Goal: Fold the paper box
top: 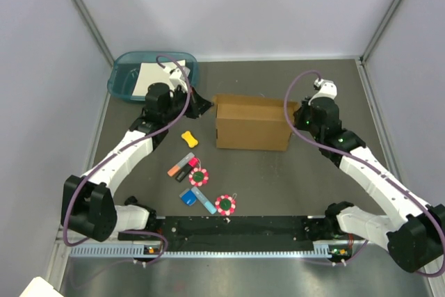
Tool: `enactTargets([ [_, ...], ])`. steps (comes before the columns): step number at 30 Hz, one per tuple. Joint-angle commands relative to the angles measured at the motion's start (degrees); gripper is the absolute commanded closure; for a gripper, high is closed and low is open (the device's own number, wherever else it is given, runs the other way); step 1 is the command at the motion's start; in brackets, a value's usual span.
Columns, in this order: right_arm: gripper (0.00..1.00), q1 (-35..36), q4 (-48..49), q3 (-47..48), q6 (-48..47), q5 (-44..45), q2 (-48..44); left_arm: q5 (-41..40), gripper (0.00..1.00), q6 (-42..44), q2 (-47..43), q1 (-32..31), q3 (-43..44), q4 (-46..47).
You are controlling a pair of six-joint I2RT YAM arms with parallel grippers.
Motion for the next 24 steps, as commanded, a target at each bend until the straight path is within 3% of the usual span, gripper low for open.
enactTargets([
  [1, 1.0, 0.5, -9.6, -3.4, -1.3, 1.1, 1.2, -1.2, 1.0, -6.8, -3.0, -0.3, -0.7, 5.0],
  [7, 1.0, 1.2, -8.9, -4.2, -1.4, 2.6, 1.4, -3.7, 1.0, -18.4, -4.6, -0.3, -6.0, 12.5],
  [24, 1.0, 2.6, -8.4, -5.1, -1.4, 5.1, 2.7, -7.9, 1.0, -28.6, -6.4, -2.3, -8.1, 14.3],
])
